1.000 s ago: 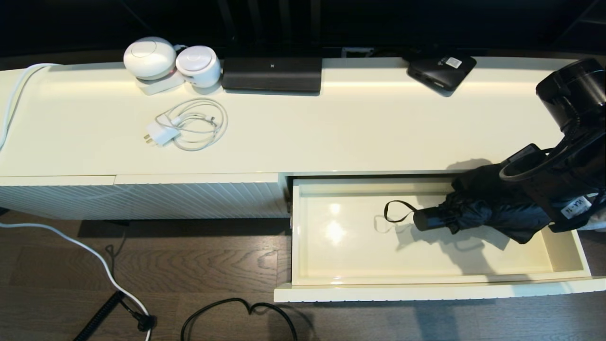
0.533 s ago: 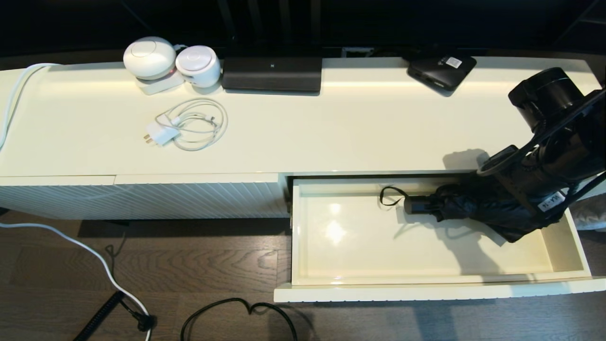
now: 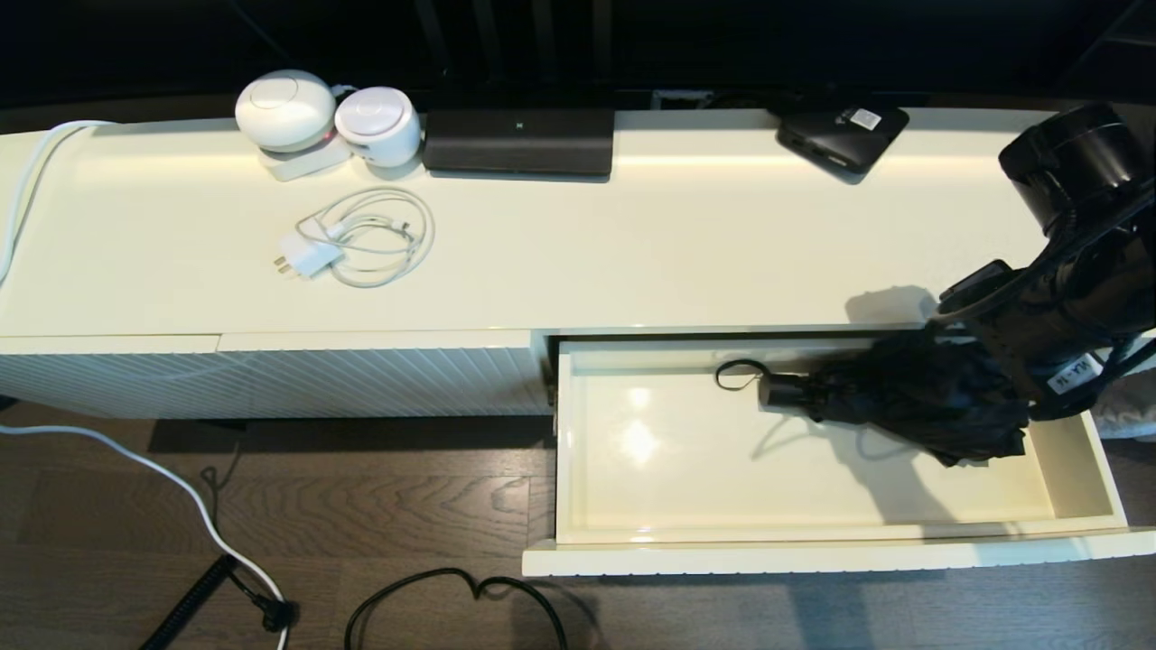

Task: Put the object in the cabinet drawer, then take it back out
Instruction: Put the umbrella in the drawer, then close the drawer

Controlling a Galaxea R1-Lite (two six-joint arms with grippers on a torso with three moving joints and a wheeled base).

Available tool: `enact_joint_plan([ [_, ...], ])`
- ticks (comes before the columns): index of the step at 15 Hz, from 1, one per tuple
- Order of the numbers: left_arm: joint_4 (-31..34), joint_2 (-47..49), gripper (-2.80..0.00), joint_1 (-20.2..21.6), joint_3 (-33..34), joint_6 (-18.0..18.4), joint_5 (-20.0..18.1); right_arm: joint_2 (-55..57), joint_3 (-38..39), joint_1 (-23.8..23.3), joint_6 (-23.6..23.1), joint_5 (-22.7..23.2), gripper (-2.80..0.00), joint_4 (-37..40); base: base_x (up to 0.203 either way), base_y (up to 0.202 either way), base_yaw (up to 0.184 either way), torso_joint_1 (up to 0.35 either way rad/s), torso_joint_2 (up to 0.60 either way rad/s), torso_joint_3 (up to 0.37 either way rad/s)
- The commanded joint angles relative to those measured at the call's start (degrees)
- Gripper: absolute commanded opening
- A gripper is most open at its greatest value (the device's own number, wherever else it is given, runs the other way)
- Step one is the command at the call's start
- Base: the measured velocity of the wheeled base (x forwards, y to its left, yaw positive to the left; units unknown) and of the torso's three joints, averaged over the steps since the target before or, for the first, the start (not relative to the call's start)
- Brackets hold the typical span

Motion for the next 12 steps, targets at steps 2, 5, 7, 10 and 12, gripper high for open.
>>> enact_joint_plan([
  [2, -0.02, 0.0, -2.8, 0.06, 0.01, -0.02, 0.01, -4.61, 1.3, 0.51, 0.24, -0.92, 0.0, 0.79, 0.0, 0.0, 0.0, 0.0, 0.0, 0.0],
  [5, -0.02, 0.0, -2.8, 0.06, 0.04, -0.02, 0.01, -7.07, 1.61, 0.55, -0.29, -2.02, 0.0, 5.21, 0.0, 0.0, 0.0, 0.0, 0.0, 0.0],
  [7, -0.02, 0.0, -2.8, 0.06, -0.01, -0.02, 0.01, -9.17, 1.39, 0.63, -0.36, -3.11, 0.0, 7.76, 0.0, 0.0, 0.0, 0.0, 0.0, 0.0],
  [10, -0.02, 0.0, -2.8, 0.06, -0.01, -0.02, 0.01, -13.19, 1.5, 0.68, -4.8, -6.52, 0.0, 8.87, 0.0, 0.0, 0.0, 0.0, 0.0, 0.0],
  [12, -0.02, 0.0, -2.8, 0.06, -0.01, -0.02, 0.01, -16.06, 2.32, 1.36, -8.15, -7.86, -2.8, 9.59, 0.0, 0.0, 0.0, 0.0, 0.0, 0.0],
])
